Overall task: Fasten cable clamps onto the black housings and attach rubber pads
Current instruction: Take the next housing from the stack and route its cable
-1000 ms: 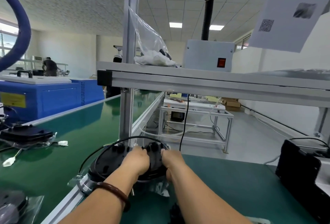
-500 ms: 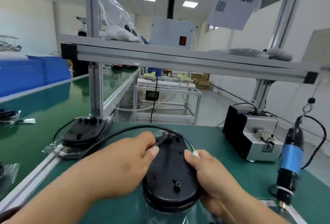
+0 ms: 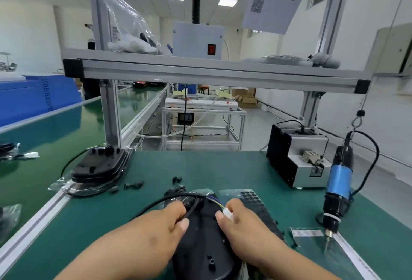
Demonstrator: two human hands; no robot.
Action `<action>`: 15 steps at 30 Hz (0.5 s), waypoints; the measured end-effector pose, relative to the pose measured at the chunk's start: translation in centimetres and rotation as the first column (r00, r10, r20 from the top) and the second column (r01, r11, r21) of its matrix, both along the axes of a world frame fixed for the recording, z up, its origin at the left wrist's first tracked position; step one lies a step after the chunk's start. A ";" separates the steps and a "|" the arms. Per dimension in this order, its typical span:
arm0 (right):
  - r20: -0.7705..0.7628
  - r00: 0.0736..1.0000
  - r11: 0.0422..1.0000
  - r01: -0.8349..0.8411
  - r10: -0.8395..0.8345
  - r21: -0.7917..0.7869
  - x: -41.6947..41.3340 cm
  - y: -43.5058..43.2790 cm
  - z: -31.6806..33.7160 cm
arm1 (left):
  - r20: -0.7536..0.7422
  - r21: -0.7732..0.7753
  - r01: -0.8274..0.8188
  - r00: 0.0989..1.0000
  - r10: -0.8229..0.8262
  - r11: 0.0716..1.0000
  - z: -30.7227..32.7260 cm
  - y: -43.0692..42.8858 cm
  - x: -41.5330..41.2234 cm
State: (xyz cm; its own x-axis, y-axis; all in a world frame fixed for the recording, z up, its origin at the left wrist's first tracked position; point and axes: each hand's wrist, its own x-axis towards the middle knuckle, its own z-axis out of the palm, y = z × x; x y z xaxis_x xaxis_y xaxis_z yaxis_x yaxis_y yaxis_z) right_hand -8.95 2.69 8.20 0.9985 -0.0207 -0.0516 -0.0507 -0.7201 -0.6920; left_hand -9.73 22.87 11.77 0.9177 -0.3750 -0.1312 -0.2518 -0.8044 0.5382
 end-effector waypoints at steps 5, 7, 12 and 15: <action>0.227 0.973 0.976 0.006 0.045 -0.220 1.5 -0.8 2.2 | 0.094 0.188 -0.022 0.996 0.004 0.982 1.5 -0.5 0.1; 0.318 0.948 0.994 0.012 0.024 -0.109 2.4 -1.4 4.8 | 0.262 0.226 -0.109 0.964 0.048 0.968 3.4 -0.3 1.0; 0.592 0.806 0.963 -0.146 -0.016 0.225 3.9 -1.1 12.4 | 0.605 -0.019 -0.156 0.785 0.136 0.988 9.4 -0.1 5.4; 0.666 0.723 0.843 -0.231 -0.186 0.486 5.1 -1.3 16.5 | 0.312 -0.179 0.018 0.949 0.039 0.984 11.5 0.0 6.9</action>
